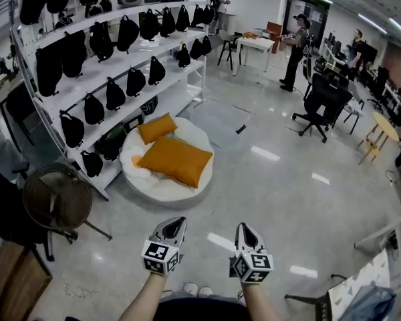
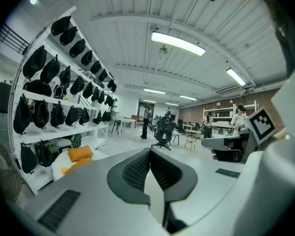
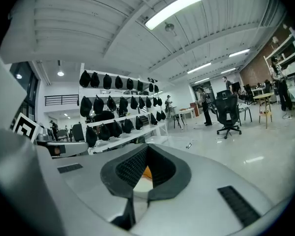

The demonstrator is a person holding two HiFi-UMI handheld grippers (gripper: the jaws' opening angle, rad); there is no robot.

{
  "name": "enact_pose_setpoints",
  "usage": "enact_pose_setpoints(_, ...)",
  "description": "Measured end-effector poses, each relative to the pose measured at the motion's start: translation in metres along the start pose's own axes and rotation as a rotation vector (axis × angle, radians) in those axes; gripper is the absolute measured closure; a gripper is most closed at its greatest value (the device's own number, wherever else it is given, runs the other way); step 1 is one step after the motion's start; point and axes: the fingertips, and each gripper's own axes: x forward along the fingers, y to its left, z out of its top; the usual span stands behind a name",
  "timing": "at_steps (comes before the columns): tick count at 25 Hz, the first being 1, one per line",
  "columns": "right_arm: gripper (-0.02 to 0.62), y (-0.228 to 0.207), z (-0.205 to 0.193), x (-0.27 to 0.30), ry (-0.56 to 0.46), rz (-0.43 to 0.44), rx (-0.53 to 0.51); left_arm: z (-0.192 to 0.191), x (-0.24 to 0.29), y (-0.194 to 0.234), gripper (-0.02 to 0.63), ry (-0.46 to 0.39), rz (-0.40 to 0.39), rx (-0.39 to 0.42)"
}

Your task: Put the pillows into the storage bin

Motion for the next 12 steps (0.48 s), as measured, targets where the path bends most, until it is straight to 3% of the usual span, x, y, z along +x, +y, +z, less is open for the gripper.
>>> enact_pose_setpoints(12,0.592,-0.007,-0.006,-0.011,-0.005,0.02,0.046,-0.014,0.008,-0.012,0.583,0.012,-0.047,-0.056)
